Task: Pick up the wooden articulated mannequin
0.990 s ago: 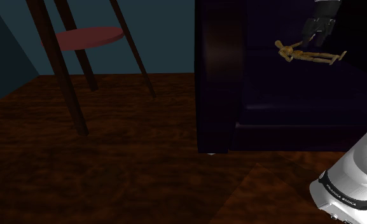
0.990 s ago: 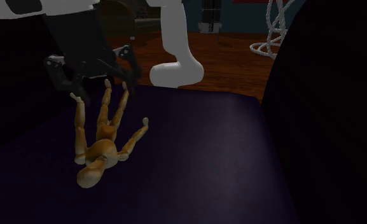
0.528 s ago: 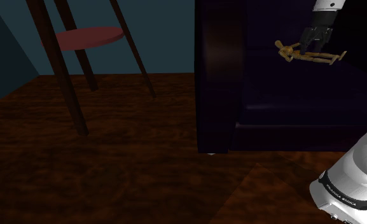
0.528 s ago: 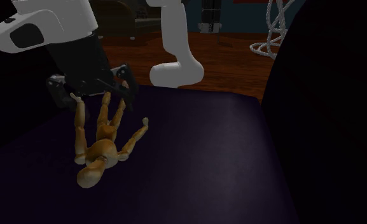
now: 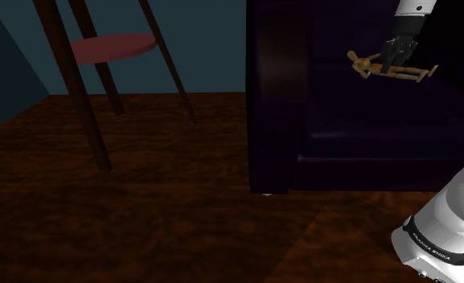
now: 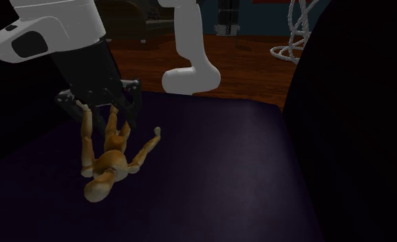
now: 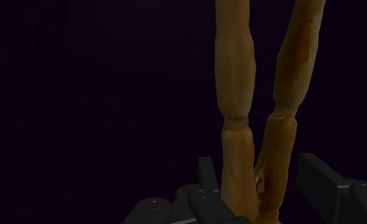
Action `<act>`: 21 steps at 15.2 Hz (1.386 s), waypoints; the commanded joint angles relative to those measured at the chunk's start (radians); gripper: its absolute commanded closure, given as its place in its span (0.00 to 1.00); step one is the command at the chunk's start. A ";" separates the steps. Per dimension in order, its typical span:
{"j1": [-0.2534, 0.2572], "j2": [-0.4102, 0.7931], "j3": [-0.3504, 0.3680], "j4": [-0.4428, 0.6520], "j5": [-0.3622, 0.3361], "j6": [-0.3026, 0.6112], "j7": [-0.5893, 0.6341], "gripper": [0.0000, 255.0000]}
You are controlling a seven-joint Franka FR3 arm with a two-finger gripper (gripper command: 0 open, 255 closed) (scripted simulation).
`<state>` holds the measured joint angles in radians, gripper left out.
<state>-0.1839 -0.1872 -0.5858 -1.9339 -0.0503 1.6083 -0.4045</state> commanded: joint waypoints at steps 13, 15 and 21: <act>0.004 0.012 0.003 0.129 0.008 -0.119 -0.001 1.00; 0.005 0.017 0.002 0.161 0.010 -0.146 -0.002 1.00; 0.006 0.032 0.001 0.232 0.018 -0.204 -0.006 1.00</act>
